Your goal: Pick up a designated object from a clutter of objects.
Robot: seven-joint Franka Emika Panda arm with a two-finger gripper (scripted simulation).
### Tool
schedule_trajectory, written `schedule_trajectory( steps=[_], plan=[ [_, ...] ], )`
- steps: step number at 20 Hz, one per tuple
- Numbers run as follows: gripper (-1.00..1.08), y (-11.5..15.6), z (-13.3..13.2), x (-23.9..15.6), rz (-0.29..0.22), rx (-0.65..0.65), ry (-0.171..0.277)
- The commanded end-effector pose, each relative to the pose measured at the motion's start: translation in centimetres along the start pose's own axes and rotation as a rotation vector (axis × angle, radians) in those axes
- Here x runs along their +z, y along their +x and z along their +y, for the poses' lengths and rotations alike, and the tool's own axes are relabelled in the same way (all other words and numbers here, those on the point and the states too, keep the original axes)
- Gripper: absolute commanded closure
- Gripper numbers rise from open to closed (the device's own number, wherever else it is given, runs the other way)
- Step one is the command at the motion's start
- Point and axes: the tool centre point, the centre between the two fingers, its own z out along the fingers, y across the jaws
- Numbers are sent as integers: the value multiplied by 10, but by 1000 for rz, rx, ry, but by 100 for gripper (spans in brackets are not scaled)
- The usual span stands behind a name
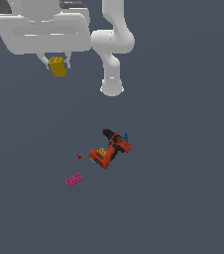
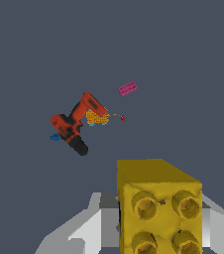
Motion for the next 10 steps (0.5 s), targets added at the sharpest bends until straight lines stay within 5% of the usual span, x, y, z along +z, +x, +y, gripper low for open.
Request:
schedule_trajectory(
  steps=[1, 10],
  plan=[
    [108, 2, 3, -8, 0, 0, 0],
    [108, 5, 6, -14, 0, -1, 0]
  ],
)
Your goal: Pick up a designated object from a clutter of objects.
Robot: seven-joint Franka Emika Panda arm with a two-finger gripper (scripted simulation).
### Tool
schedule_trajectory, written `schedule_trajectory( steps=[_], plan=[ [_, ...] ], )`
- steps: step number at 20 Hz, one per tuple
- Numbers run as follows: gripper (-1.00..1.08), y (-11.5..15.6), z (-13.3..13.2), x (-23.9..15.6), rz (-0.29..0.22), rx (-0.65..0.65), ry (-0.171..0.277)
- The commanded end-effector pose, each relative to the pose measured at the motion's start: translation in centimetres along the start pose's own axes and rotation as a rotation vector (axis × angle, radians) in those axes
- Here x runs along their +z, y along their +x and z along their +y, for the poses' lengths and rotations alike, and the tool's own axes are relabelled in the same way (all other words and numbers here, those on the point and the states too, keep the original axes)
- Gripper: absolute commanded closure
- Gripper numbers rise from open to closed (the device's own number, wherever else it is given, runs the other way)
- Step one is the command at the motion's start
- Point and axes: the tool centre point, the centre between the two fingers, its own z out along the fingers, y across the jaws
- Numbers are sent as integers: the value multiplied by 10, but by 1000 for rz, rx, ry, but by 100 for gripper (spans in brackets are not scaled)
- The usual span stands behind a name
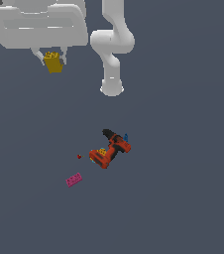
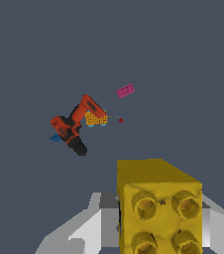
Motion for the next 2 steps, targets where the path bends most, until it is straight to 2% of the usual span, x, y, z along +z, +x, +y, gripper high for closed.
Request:
schedule_trajectory(
  steps=[1, 2],
  plan=[
    [108, 0, 0, 0, 0, 0, 0],
    [108, 0, 0, 1, 0, 0, 0]
  ],
)
